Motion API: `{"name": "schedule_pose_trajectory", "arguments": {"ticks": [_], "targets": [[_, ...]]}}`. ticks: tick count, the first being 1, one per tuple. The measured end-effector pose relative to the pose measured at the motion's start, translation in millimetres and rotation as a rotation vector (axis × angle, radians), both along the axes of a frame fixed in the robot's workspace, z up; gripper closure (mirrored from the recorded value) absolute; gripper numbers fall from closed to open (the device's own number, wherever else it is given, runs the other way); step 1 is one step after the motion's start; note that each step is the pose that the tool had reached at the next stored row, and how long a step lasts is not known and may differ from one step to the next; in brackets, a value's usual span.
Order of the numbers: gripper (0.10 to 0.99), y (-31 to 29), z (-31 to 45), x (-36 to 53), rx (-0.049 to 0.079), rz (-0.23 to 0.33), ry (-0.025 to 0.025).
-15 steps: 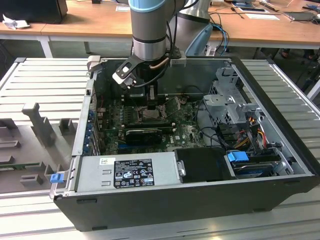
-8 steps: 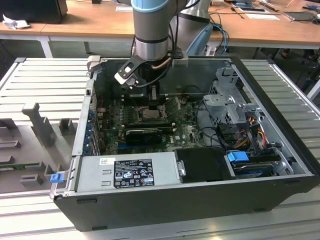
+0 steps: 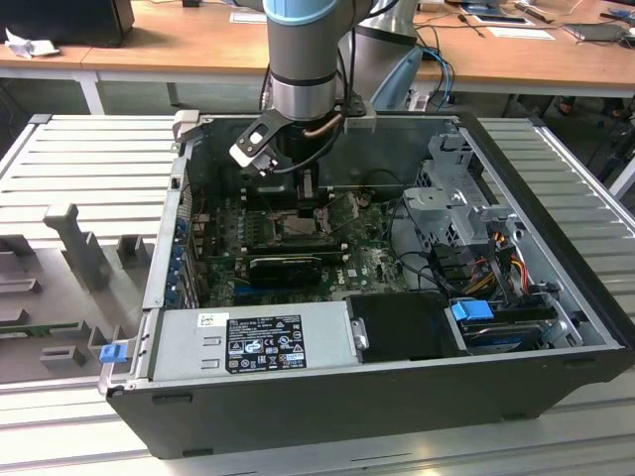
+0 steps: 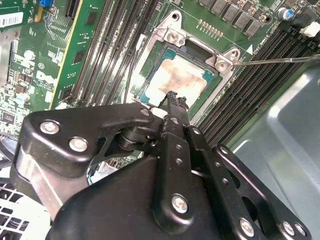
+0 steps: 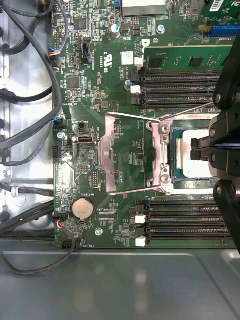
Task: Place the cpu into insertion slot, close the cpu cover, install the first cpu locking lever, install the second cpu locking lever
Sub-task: 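Close the cpu cover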
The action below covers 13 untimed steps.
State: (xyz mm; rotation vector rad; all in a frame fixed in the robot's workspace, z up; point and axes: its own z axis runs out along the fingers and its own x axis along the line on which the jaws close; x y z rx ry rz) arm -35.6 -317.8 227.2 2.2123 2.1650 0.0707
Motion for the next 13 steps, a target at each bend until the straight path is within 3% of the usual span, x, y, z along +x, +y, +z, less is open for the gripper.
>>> {"name": "schedule_pose_trajectory", "arguments": {"ticks": [9, 13], "targets": [[0.98, 1.2, 3.6, 4.6, -0.002, 0.0, 0.0], [0.98, 2.5, 15.6, 4.7, -0.007, 0.0, 0.0]]}}
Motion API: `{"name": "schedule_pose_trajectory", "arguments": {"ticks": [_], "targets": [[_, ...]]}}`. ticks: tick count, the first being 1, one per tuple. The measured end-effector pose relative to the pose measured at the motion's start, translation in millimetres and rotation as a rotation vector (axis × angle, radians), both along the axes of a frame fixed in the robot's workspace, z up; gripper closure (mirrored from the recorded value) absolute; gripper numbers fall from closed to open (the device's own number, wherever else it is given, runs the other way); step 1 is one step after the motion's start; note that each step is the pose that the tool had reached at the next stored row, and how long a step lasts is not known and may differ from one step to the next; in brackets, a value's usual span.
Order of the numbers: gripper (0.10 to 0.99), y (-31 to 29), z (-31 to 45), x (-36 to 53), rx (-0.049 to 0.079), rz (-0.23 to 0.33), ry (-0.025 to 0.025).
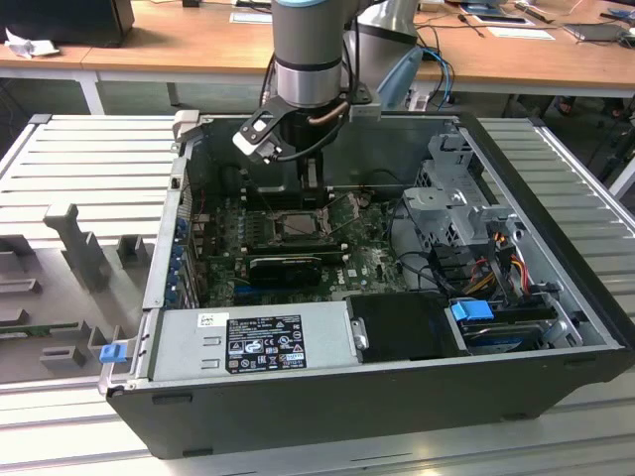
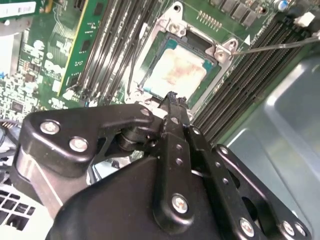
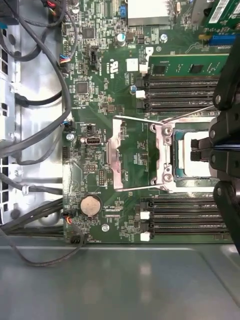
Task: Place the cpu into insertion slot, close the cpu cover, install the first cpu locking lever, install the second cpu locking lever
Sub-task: 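Close the cpu cover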
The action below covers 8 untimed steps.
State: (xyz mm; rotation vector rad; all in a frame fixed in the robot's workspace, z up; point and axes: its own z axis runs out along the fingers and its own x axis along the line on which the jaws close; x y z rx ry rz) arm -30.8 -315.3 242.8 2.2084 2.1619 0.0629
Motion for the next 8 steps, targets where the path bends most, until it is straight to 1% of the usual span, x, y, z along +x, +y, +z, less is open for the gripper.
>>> {"name": "schedule_pose_trajectory", "arguments": {"ticks": [1, 5, 8], "targets": [[0.98, 0.2, 2.9, 0.0, 0.0, 0.0, 0.0], [0.98, 0.6, 3.0, 2.8, 0.0, 0.0, 0.0001], [0.98, 0.8, 3.0, 7.7, 0.0, 0.0, 0.0]]}}
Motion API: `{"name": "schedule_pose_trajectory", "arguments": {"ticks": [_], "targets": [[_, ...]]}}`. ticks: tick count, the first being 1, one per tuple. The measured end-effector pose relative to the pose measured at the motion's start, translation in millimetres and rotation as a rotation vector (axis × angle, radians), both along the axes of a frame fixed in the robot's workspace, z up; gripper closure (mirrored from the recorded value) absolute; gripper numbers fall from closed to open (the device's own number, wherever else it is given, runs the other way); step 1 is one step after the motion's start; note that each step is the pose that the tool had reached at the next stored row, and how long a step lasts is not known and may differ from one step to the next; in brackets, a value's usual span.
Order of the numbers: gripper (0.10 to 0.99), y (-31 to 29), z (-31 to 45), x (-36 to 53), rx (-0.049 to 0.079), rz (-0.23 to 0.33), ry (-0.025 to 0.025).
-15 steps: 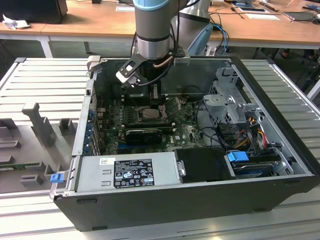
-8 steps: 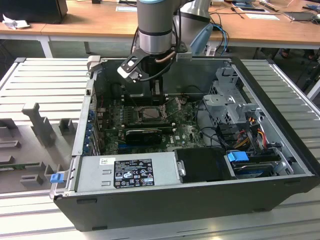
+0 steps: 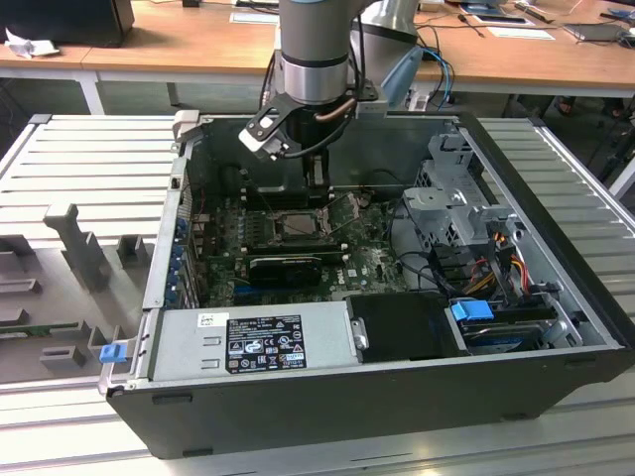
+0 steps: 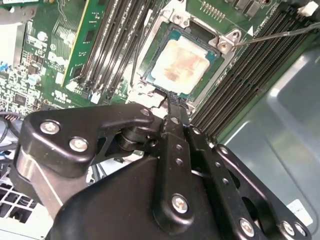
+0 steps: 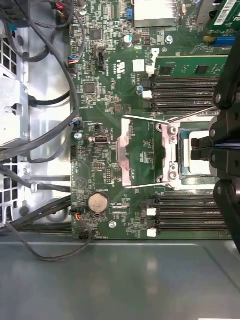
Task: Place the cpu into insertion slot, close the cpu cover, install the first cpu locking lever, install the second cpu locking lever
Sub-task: 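Close the cpu cover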
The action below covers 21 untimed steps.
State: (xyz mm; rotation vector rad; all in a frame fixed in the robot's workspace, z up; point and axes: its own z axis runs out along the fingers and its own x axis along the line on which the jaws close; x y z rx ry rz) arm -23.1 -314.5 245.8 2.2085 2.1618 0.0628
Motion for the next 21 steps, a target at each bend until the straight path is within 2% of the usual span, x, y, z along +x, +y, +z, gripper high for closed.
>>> {"name": "schedule_pose_trajectory", "arguments": {"ticks": [8, 14, 19, 21], "targets": [[0.98, 0.9, 0.0, 10.1, 0.0, 0.0, -0.0001], [0.98, 1.3, 0.2, 12.2, 0.0, 0.0, 0.0], [0.98, 1.6, 0.2, 22.8, 0.0, 0.0, 0.0], [0.98, 2.1, 0.5, 23.5, -0.001, 0.0, 0.0]]}}
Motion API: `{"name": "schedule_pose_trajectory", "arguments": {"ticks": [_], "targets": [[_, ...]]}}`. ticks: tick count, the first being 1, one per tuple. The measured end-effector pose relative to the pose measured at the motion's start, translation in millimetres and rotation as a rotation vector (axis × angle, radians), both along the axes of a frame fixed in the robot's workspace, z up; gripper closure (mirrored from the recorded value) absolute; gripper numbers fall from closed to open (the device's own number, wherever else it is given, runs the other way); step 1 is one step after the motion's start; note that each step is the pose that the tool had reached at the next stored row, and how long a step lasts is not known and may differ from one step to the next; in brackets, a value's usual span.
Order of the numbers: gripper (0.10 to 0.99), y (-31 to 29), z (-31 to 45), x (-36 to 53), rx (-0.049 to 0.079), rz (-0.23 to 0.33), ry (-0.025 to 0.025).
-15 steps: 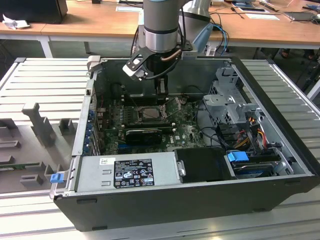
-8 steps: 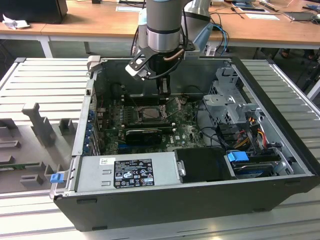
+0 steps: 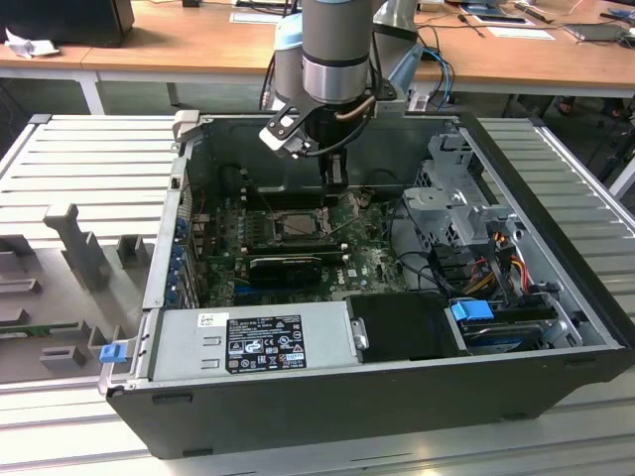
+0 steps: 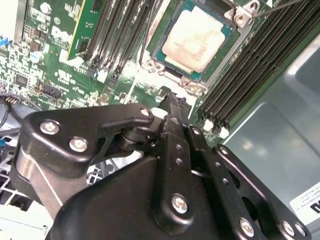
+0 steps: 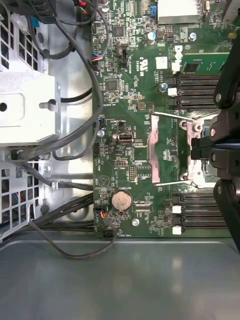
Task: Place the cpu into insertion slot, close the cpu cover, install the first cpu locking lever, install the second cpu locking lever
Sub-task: 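Close the cpu cover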
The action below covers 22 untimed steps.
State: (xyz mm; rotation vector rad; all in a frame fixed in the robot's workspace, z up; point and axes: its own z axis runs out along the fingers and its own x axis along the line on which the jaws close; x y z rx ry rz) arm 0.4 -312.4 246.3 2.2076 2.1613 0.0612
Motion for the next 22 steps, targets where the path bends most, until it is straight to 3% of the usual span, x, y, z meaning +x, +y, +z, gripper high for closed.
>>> {"name": "schedule_pose_trajectory", "arguments": {"ticks": [7, 12, 16, 22], "targets": [[0.98, 1.9, 3.2, 2.4, -0.005, 0.0, 0.0], [0.98, 3.7, 3.1, 13.8, -0.005, 0.0, 0.0], [0.98, 4.8, 3.2, 17.3, -0.005, 0.0, -0.0001], [0.98, 8.7, 6.8, 22.4, -0.016, 0.0, 0.0]]}}
